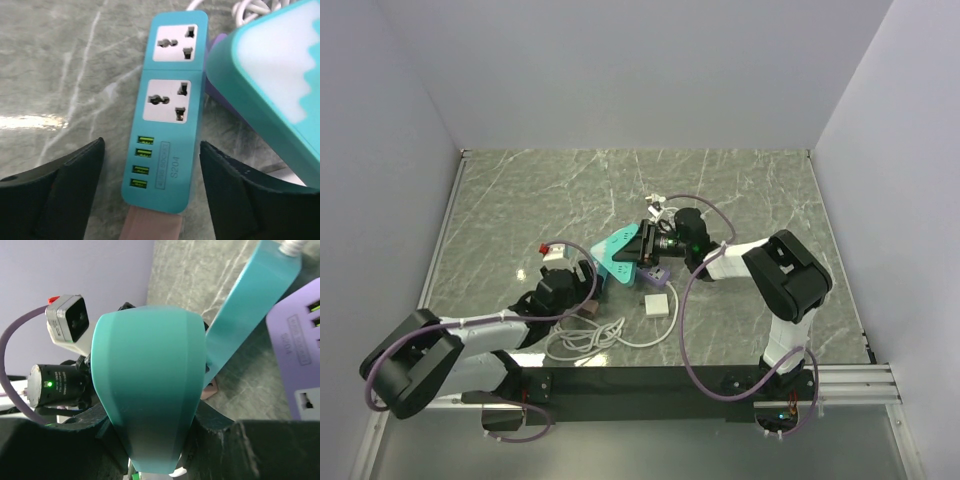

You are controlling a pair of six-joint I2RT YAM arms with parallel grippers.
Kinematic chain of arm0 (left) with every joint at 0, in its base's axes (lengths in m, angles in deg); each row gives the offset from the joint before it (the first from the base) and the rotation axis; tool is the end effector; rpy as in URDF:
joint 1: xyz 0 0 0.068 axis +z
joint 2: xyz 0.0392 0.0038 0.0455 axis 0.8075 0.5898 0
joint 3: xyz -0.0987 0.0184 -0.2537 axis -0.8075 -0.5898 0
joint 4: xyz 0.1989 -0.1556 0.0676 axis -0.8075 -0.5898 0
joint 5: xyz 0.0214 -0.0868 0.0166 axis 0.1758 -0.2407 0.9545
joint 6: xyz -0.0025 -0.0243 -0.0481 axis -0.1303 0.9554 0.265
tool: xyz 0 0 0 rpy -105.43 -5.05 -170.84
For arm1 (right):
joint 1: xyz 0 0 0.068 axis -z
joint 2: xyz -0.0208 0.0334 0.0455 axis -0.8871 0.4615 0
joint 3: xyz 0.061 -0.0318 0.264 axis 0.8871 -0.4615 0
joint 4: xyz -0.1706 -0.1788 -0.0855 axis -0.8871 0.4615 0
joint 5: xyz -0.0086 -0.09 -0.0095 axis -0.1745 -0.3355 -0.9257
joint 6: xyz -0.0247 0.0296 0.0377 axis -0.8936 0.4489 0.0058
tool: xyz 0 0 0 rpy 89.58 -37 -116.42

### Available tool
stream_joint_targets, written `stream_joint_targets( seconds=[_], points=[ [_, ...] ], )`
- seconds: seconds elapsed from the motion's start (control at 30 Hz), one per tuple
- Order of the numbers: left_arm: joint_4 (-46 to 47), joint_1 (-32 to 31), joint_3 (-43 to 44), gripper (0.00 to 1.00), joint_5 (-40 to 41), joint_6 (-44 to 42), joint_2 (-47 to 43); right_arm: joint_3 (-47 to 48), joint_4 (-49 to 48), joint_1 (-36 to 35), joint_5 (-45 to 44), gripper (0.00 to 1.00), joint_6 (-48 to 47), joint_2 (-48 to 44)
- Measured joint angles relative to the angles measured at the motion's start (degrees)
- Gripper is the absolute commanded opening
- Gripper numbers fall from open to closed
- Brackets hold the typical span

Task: Insert the plug

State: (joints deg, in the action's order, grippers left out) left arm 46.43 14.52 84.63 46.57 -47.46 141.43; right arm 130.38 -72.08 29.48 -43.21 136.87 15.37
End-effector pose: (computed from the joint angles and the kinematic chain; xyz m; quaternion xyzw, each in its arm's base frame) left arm 0.1651 -0.1202 0.1411 -0.0889 0.8436 -0.2135 0.4847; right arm 0.2904 0.2194 0.1633 -0.0490 0.7671 0.6215 0.1515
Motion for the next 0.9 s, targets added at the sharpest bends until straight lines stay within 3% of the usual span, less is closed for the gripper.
stream_joint_targets(
  seconds=[0.2,0.27,0.3,0.33,0.9],
  points=[
    [5.92,0.81,-0.28,0.54,-4.5,-0.9,5.35,1.55,3.74,0.0,-0.72,0.0,-1.64,0.0],
    [8.02,1.01,-0.42,0.31,-5.81,-1.38,6.73,2.19,4.72,0.0,-0.98,0.0,-2.19,0.0],
    [8.81,1.01,-0.42,0.09,-5.92,-1.73,7.3,2.43,5.14,0.0,-1.14,0.0,-2.43,0.0],
    [9.09,1.07,-0.39,0.01,-5.95,-1.81,7.54,2.69,5.6,0.0,-1.29,0.0,-2.71,0.0],
    [3.17,0.96,2.71,0.0,-4.48,-7.69,7.21,8.07,8.76,0.0,-1.64,0.0,-3.5,2.84]
  ],
)
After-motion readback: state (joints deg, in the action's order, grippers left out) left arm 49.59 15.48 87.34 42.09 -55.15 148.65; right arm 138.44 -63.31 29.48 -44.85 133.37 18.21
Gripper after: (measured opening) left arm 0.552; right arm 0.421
